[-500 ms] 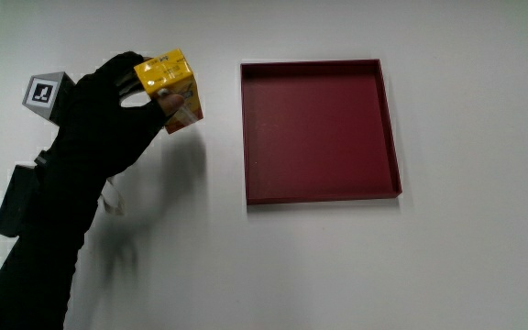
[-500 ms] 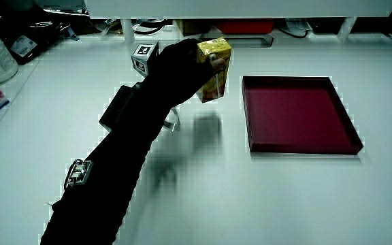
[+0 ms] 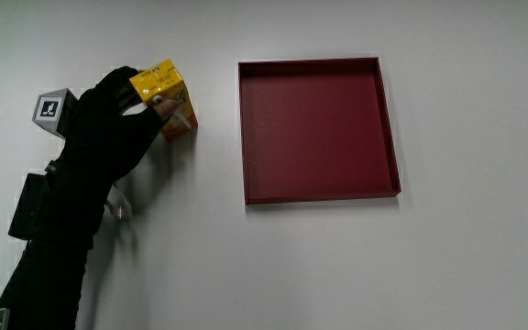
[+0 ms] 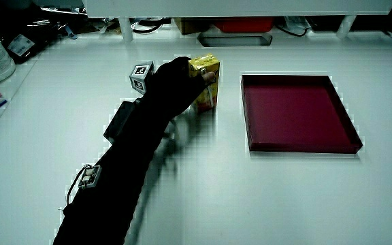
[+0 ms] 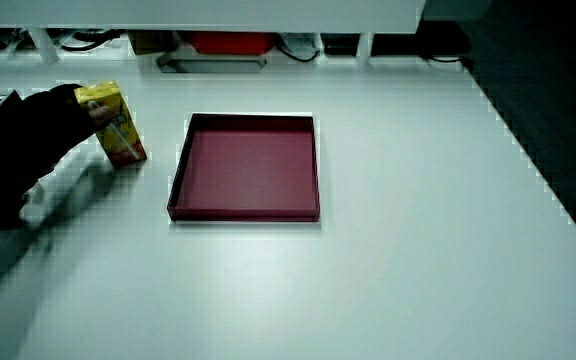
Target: Place ice redtea
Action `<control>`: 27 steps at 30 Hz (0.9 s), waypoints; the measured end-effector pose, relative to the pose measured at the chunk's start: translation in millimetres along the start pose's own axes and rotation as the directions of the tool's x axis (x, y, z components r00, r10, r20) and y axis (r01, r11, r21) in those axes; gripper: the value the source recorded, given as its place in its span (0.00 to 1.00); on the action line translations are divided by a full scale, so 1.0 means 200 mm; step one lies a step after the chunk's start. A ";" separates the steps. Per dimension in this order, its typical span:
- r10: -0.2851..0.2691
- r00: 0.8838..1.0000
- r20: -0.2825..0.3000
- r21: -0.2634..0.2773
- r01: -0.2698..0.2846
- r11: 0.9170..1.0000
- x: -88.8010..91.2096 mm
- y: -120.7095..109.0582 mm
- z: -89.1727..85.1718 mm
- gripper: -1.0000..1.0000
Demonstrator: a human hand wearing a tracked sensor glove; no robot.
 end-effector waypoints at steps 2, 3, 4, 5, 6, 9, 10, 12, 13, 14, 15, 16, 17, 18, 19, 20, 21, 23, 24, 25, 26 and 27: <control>-0.011 1.000 -0.002 -0.003 0.011 1.000 -0.01 0.01 0.00 0.50; -0.004 1.000 -0.008 -0.006 0.004 1.000 0.00 0.01 -0.01 0.50; -0.012 1.000 -0.010 -0.013 0.012 1.000 0.00 0.01 -0.02 0.50; -0.008 1.000 -0.012 -0.018 0.008 1.000 -0.01 0.02 -0.01 0.50; -0.005 1.000 -0.002 -0.014 0.005 1.000 -0.01 0.01 -0.01 0.50; 0.001 1.000 0.010 -0.013 -0.001 1.000 -0.01 0.00 -0.02 0.50; -0.005 1.000 0.012 -0.012 0.005 1.000 -0.02 0.01 -0.01 0.50; 0.004 1.000 0.004 -0.015 -0.004 1.000 -0.01 0.00 -0.02 0.50; 0.003 1.000 0.011 -0.013 -0.002 1.000 -0.01 0.00 -0.02 0.50; 0.007 1.000 0.011 -0.012 -0.007 1.000 -0.02 0.00 -0.02 0.50; 0.004 1.000 0.013 -0.012 -0.004 1.000 -0.02 0.00 -0.02 0.50; 0.006 1.000 0.015 -0.009 -0.006 1.000 -0.02 0.00 -0.02 0.50; 0.012 1.000 0.012 -0.008 -0.012 1.000 -0.02 0.00 -0.02 0.50; 0.009 1.000 0.011 -0.009 -0.009 1.000 -0.02 0.00 -0.01 0.50; 0.012 1.000 0.011 -0.008 -0.012 1.000 -0.02 0.00 -0.01 0.50; 0.012 1.000 0.011 -0.006 -0.012 1.000 -0.02 0.00 -0.01 0.47; 0.015 1.000 0.015 -0.006 -0.015 1.000 -0.02 0.00 -0.02 0.45; 0.013 0.999 0.032 -0.006 -0.012 1.000 -0.02 -0.01 -0.02 0.39; 0.012 0.999 0.030 -0.005 -0.012 1.000 -0.03 -0.01 -0.02 0.37; 0.020 0.999 0.034 -0.003 -0.020 1.000 -0.02 -0.01 -0.02 0.34; 0.026 0.999 0.039 -0.005 -0.026 1.000 -0.02 -0.02 -0.02 0.32; 0.035 0.999 0.034 0.006 -0.036 0.999 -0.03 -0.02 -0.01 0.29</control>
